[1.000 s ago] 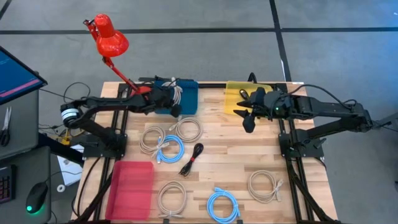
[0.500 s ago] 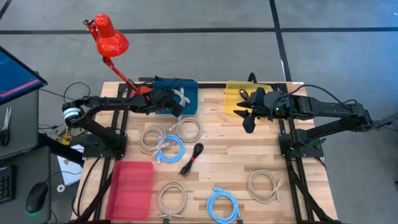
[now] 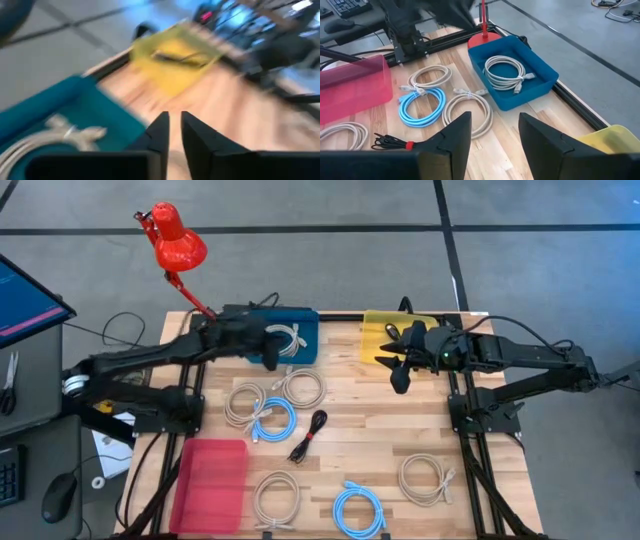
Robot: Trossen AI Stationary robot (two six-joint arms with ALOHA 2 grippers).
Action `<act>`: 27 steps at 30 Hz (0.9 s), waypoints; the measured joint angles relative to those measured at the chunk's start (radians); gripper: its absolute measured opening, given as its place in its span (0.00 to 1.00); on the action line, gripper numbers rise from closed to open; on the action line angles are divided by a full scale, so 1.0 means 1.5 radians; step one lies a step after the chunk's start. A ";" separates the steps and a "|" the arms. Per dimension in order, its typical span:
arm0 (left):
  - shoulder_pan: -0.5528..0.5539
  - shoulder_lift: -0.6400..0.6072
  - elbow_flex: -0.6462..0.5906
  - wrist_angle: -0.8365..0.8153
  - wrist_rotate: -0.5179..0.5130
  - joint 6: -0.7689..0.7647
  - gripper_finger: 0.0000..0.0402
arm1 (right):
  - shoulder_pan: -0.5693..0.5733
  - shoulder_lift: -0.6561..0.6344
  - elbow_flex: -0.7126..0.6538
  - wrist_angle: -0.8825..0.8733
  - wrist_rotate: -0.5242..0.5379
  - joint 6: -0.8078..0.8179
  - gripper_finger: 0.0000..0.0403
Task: Pick & Place USB Port
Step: Put the blue display cable into the red bin
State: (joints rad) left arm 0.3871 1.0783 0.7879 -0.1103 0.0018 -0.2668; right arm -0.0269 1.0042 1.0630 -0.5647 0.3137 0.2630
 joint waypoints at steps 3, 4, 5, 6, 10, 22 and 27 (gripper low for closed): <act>-0.034 -0.072 0.000 0.001 0.000 0.000 0.02 | 0.000 0.000 0.000 0.004 -0.001 0.004 0.38; -0.046 -0.093 0.000 0.001 0.000 0.000 0.01 | 0.000 0.000 0.000 0.006 -0.001 0.009 0.37; -0.058 -0.113 0.000 0.000 0.000 0.000 0.01 | 0.000 0.000 0.000 0.008 -0.001 0.015 0.37; -0.072 -0.131 0.000 0.001 -0.001 0.000 0.01 | 0.000 0.000 0.000 0.009 -0.001 0.018 0.37; -0.133 -0.187 0.000 0.000 -0.013 0.000 0.02 | 0.000 0.000 0.000 0.000 -0.040 0.028 0.35; -0.271 -0.213 0.000 0.006 -0.060 -0.005 0.02 | -0.001 0.000 0.000 0.000 -0.233 0.030 0.29; -0.297 -0.213 0.000 0.029 -0.061 -0.028 0.02 | -0.001 0.000 0.000 0.062 -0.276 0.044 0.23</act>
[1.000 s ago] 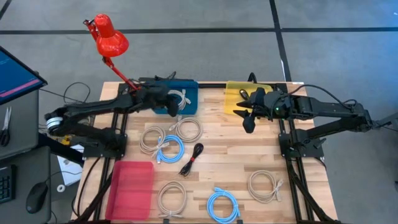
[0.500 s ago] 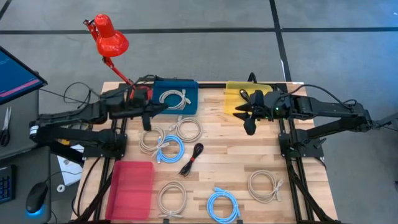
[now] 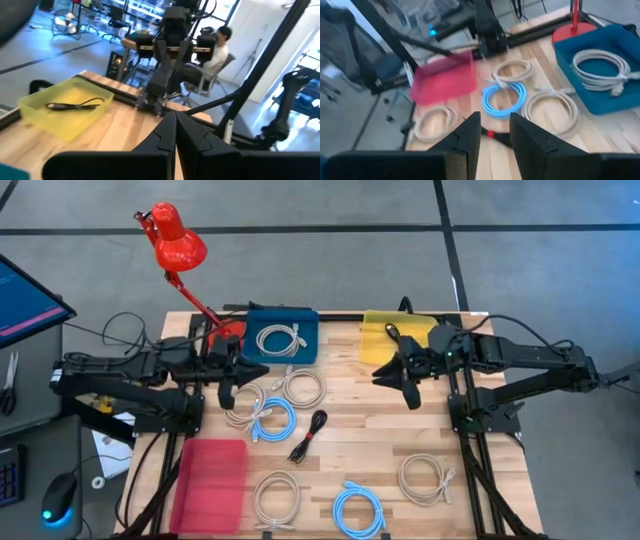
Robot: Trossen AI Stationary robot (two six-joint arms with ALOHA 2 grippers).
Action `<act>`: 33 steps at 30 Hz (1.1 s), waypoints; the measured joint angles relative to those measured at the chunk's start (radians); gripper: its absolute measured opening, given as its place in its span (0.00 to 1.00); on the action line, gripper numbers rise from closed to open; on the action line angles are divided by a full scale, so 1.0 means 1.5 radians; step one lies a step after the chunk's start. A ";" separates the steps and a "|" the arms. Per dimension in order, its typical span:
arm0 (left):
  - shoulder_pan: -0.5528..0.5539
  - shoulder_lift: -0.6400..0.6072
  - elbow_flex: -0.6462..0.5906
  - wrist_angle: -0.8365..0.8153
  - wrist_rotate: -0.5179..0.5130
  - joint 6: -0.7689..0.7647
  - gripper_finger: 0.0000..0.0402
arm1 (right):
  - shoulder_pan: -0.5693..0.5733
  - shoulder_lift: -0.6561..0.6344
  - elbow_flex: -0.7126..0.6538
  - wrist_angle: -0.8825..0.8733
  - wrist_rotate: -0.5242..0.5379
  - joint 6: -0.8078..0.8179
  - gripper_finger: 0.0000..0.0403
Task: Pick & Place USB Port
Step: Put the blue display cable into the red bin
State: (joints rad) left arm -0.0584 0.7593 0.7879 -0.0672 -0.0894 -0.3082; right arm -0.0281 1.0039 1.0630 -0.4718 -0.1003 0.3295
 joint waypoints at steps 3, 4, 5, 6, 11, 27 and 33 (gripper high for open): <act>-0.016 0.001 0.000 0.027 0.000 -0.005 0.02 | -0.001 0.000 0.000 0.013 -0.012 0.007 0.20; -0.021 0.000 0.000 0.034 0.000 -0.005 0.02 | -0.001 0.000 0.000 0.011 -0.019 0.006 0.20; -0.024 0.000 0.000 0.037 0.000 -0.005 0.02 | -0.001 0.000 0.000 0.008 -0.021 0.007 0.19; -0.028 0.000 0.000 0.037 -0.004 -0.005 0.02 | 0.001 0.000 0.000 0.003 -0.022 0.007 0.19; -0.045 0.000 0.000 0.036 -0.035 -0.005 0.01 | 0.025 0.000 0.000 -0.045 -0.025 0.005 0.18; -0.089 0.000 0.000 0.030 -0.045 -0.009 0.02 | 0.287 0.043 0.001 -0.075 0.149 0.315 0.18; -0.106 0.001 0.000 0.030 -0.045 -0.009 0.01 | 0.368 0.147 0.021 -0.065 0.171 0.418 0.17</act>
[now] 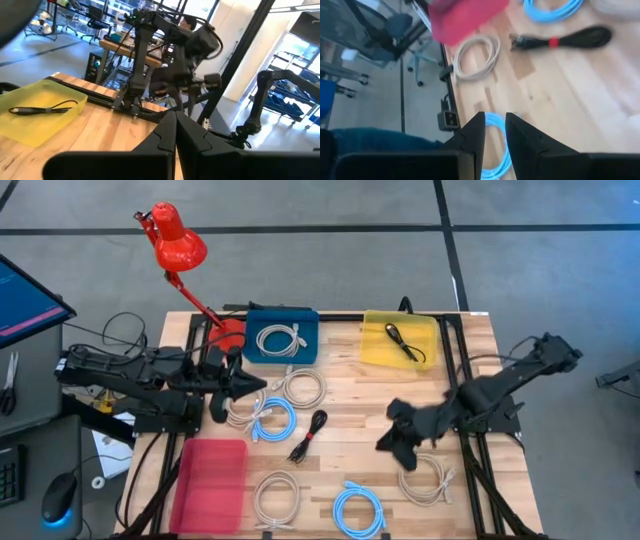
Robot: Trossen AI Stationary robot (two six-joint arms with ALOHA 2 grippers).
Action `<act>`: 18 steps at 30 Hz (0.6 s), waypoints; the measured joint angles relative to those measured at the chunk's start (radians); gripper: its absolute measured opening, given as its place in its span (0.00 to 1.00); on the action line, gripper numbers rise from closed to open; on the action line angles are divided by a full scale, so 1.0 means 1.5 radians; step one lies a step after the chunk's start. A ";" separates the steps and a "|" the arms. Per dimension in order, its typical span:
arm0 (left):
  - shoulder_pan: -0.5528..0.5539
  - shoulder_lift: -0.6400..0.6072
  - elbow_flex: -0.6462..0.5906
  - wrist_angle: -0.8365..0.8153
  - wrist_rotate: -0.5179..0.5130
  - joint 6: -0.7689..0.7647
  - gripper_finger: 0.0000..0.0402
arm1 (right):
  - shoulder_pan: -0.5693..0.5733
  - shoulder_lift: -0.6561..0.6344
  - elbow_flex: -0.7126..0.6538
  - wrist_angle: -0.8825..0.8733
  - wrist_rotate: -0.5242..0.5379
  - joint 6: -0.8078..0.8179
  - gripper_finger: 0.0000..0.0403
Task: Pick & Place USB Port
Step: Put the blue display cable into the red bin
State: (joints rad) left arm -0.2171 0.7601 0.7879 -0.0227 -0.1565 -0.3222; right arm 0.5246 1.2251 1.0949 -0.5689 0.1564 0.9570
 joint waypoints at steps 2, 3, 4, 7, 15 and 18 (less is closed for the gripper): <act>-0.008 0.000 0.000 -0.001 0.001 0.000 0.02 | 0.019 0.043 0.025 0.000 0.001 0.015 0.15; -0.010 0.000 0.000 -0.002 0.001 0.000 0.02 | 0.026 0.064 0.040 -0.003 0.001 0.021 0.14; -0.014 0.000 0.000 -0.002 0.001 0.000 0.02 | 0.032 0.085 0.056 -0.012 0.001 0.030 0.13; -0.022 0.000 0.000 -0.002 0.000 0.000 0.01 | 0.045 0.146 0.105 -0.061 -0.001 0.067 0.10; -0.041 0.000 0.000 -0.002 0.001 0.000 0.01 | 0.074 0.291 0.188 -0.168 -0.078 0.181 0.09; -0.046 0.000 0.000 -0.002 0.000 0.000 0.01 | 0.079 0.332 0.189 -0.170 -0.118 0.213 0.13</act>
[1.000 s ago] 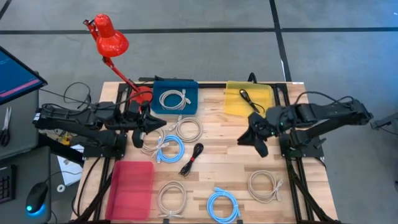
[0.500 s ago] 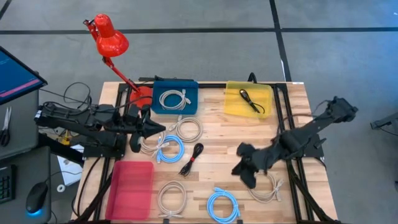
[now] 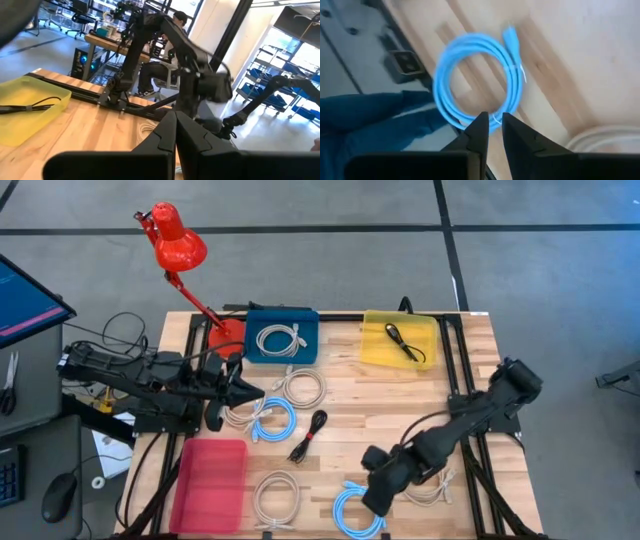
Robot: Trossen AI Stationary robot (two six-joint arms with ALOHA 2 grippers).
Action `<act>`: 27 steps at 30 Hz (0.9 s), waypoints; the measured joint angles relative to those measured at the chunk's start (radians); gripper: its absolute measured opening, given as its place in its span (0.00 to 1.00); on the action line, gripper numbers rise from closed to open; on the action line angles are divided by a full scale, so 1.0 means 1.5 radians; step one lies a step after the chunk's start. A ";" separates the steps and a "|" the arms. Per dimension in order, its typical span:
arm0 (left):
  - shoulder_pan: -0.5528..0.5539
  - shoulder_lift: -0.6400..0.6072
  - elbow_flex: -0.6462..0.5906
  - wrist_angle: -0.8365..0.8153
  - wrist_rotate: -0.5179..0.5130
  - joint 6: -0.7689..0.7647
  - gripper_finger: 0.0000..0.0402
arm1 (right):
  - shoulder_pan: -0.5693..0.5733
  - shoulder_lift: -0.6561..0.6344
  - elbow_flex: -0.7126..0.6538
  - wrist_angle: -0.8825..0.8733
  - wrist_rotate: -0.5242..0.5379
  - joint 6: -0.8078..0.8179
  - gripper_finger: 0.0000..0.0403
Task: Pick & Place USB Port
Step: Put the blue display cable into the red bin
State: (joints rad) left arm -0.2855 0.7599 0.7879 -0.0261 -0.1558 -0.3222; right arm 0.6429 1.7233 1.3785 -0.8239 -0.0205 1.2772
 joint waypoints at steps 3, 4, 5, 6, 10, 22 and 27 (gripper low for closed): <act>-0.002 0.000 0.000 0.000 0.000 0.001 0.02 | 0.008 0.044 0.002 0.005 -0.032 0.030 0.16; -0.002 0.000 0.000 0.000 0.000 0.002 0.02 | 0.010 0.057 0.002 0.006 -0.044 0.035 0.17; -0.002 0.000 0.000 -0.001 0.000 0.002 0.02 | 0.014 0.067 0.001 0.010 -0.056 0.039 0.18; -0.002 0.000 0.000 -0.001 0.000 0.002 0.02 | 0.018 0.078 0.001 0.025 -0.071 0.040 0.19; -0.002 0.000 0.000 -0.002 0.001 0.002 0.01 | 0.029 0.121 0.001 0.084 -0.102 0.041 0.21; -0.002 0.000 0.000 -0.008 0.011 0.002 0.01 | 0.034 0.185 0.003 0.107 -0.075 0.075 0.33; -0.002 0.000 0.000 -0.013 0.011 0.002 0.02 | 0.033 0.188 0.004 0.098 -0.060 0.074 0.39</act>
State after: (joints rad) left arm -0.2878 0.7599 0.7879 -0.0456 -0.1394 -0.3191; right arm 0.6927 2.0052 1.3839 -0.6763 -0.1111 1.3888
